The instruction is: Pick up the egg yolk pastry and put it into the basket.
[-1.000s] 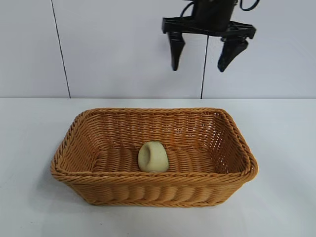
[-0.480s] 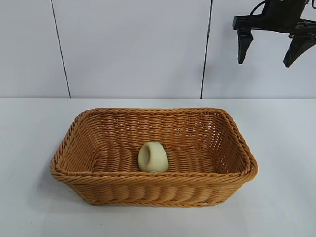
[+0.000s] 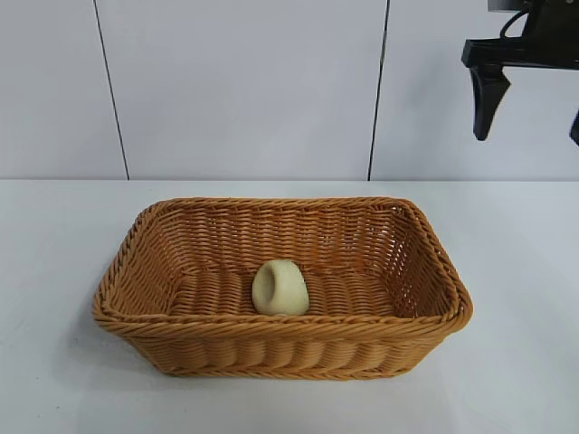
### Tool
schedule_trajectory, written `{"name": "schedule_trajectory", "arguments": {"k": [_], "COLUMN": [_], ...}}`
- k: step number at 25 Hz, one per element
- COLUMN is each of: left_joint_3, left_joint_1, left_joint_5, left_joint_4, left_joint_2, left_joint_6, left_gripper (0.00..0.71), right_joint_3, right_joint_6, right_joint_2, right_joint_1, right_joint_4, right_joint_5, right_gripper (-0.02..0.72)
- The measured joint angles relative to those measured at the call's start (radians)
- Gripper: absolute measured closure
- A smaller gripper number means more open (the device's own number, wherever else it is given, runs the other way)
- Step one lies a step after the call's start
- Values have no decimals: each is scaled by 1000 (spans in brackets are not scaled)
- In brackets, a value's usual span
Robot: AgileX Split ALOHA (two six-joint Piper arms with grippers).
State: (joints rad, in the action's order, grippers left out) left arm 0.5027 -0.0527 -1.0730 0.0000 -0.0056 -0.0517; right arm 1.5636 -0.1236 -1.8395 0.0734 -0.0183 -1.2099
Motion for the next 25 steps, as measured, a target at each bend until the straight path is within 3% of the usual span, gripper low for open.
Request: {"name": "schedule_trajectory", "arguments": {"k": [12,19,25], "left_joint_3": [0,0,0], "left_joint_1": [0,0,0], "left_joint_5": [0,0,0], "left_joint_4": [0,0,0], "left_joint_2": [0,0,0], "left_joint_6": [0,0,0], "left_gripper": [15,15,15], "right_joint_3": [-667,-987,-1065], "right_joint_6": [15,91,139], "right_joint_2": [641,1008,1307], "right_joint_1": [0,0,0], "right_joint_4": [8,18,38], "right_joint_5": [1,138,182], "right_gripper": [8,8,8]}}
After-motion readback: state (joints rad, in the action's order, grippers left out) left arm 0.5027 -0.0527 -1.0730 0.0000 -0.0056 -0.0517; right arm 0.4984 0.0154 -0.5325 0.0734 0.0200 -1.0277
